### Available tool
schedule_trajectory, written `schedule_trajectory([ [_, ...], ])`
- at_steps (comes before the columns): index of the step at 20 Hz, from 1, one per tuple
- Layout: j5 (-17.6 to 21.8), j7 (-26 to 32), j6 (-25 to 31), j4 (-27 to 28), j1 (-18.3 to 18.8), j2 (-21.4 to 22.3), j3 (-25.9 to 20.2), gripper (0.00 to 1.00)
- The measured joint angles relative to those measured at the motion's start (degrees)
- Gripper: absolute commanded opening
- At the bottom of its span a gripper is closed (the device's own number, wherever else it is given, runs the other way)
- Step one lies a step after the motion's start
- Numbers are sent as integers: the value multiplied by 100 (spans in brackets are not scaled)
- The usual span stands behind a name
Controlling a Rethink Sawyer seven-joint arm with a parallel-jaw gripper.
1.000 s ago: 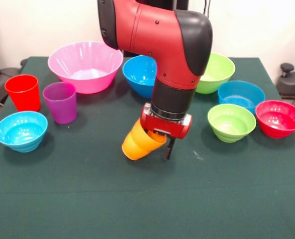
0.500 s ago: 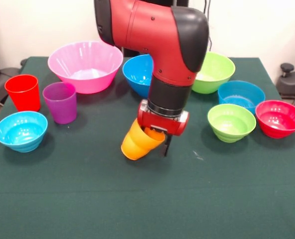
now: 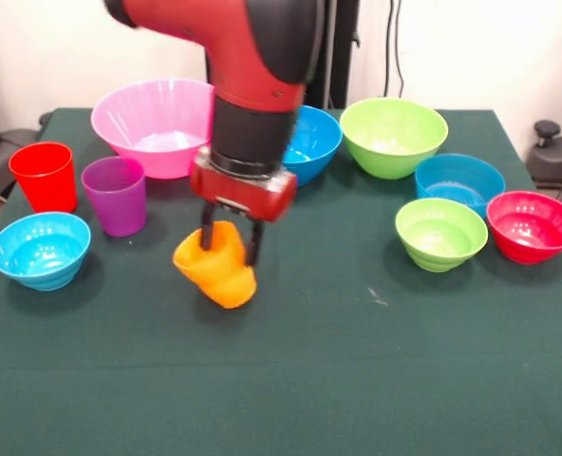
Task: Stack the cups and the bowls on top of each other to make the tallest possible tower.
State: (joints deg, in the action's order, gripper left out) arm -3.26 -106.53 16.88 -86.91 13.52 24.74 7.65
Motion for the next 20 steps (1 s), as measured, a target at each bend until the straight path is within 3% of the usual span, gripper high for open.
schedule_trajectory([
  [8,1,0,38,-45,319,260,-43,100],
  [20,2,0,39,-93,125,302,-70,100],
])
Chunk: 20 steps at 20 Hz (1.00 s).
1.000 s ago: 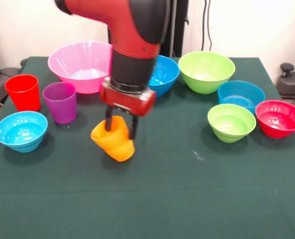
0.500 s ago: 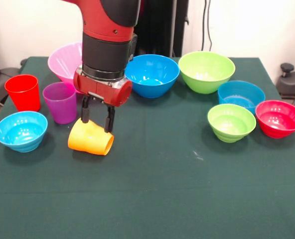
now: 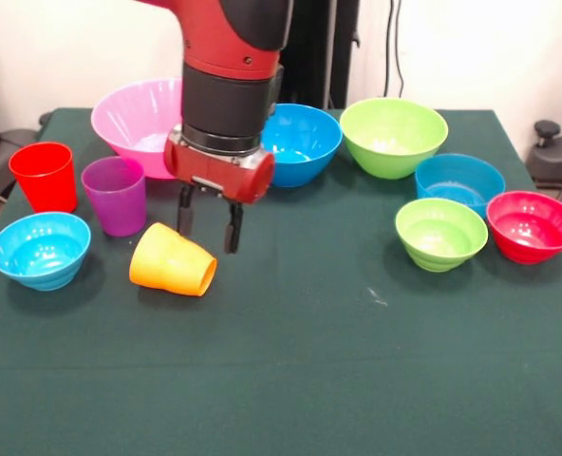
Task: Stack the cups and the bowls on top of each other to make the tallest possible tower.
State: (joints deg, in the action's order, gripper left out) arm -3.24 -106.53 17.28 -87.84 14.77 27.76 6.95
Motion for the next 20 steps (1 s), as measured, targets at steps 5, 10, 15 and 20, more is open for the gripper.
schedule_trajectory([
  [5,0,0,0,-6,-150,1,0,100],
  [10,0,0,8,-6,-293,0,-2,100],
  [15,4,0,81,-6,-293,29,-1,100],
  [20,4,0,200,-6,-265,124,2,100],
])
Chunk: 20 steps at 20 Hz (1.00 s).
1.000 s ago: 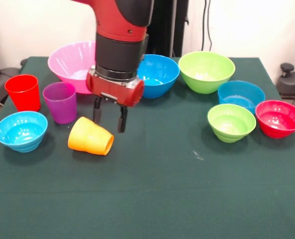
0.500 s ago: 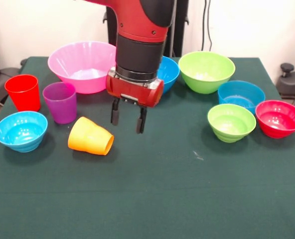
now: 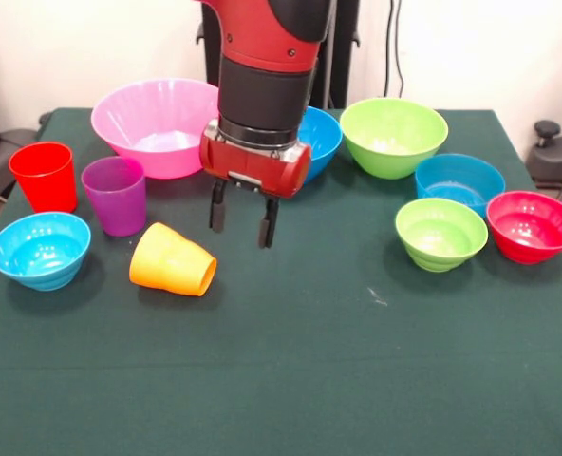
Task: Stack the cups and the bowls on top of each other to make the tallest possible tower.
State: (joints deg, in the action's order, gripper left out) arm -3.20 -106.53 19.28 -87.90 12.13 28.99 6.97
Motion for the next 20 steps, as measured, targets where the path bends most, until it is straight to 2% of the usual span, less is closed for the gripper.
schedule_trajectory([
  [11,4,0,694,-1,26,353,8,100],
  [20,4,0,743,-1,93,479,8,100],
])
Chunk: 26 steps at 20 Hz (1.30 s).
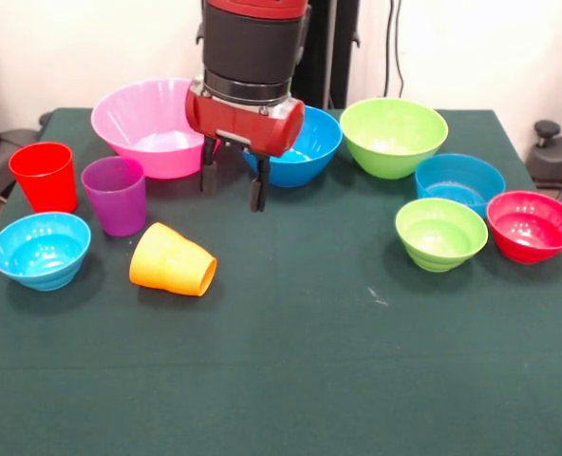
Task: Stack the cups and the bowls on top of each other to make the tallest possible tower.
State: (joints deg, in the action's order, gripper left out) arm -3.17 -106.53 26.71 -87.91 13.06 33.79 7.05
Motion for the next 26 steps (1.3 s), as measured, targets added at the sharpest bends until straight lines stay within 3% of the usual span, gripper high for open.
schedule_trajectory([
  [14,302,0,0,0,493,185,3,100],
  [26,411,0,0,-9,461,197,2,100],
])
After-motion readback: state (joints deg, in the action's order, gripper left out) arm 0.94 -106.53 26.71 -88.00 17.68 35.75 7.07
